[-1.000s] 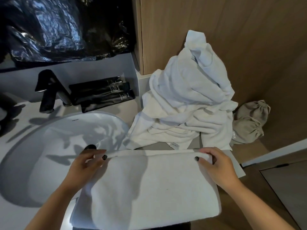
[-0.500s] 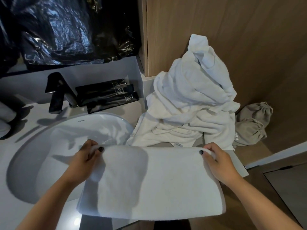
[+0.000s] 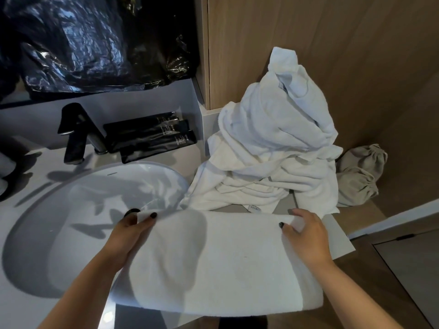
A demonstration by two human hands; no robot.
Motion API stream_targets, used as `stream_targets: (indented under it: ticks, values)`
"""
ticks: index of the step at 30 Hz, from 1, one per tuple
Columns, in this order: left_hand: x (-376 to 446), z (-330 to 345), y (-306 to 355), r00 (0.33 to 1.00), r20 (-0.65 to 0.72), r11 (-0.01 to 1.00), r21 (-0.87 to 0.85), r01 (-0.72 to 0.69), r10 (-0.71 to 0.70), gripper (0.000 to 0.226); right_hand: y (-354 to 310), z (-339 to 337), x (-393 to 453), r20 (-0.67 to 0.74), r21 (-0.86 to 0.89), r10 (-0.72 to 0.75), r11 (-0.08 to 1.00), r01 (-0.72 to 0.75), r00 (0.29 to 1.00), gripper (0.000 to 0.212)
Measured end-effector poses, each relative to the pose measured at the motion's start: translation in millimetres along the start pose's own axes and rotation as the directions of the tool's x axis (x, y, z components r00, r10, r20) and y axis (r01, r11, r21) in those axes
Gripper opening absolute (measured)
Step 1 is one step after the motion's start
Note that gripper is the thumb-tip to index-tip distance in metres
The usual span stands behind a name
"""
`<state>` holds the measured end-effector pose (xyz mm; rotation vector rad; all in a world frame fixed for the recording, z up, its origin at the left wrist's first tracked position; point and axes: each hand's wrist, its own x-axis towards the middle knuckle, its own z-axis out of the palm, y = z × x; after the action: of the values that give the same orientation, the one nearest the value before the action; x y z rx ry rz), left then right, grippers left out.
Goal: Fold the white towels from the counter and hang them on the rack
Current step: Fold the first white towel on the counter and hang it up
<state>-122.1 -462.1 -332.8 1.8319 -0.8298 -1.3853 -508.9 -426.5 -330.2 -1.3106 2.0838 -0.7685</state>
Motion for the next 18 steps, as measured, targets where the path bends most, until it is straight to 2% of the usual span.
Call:
stream_targets:
  ticks: [3,5,8,10,12,16,18]
  values:
    - [-8,-1,6,0.989,-0.116,0.996,0.032,-0.086,0.089,0.024,-4,-13,12,0.064,0.122,0.093,0.987,-0.100,0.994,0.045]
    - [-17,1,11,0.975,-0.146,0.985,0.062,-0.159,0.166,0.024,-4,-19,17,0.087,0.146,0.102,0.983,-0.114,0.991,0.042]
    - [-32,2,20,0.954,-0.153,0.966,0.076,-0.247,0.256,0.016,0,-24,20,0.169,0.032,0.065,0.997,-0.071,0.984,0.027]
    - [-43,2,27,0.945,-0.170,0.960,0.042,-0.276,0.279,0.014,2,-28,16,0.190,-0.025,-0.009,1.000,0.014,0.982,0.016]
    - [-54,0,32,0.937,-0.180,0.953,0.028,-0.301,0.301,0.020,1,-35,6,0.160,-0.006,-0.068,0.998,0.070,0.985,0.019]
    - [-74,-17,39,0.930,-0.139,0.941,0.032,-0.338,0.339,0.017,-9,-60,-37,0.063,0.220,-0.165,0.964,0.148,0.984,0.017]
    - [-83,-27,39,0.951,-0.086,0.955,-0.005,-0.298,0.296,0.016,-8,-68,-61,0.010,0.369,-0.149,0.920,0.135,0.989,0.018]
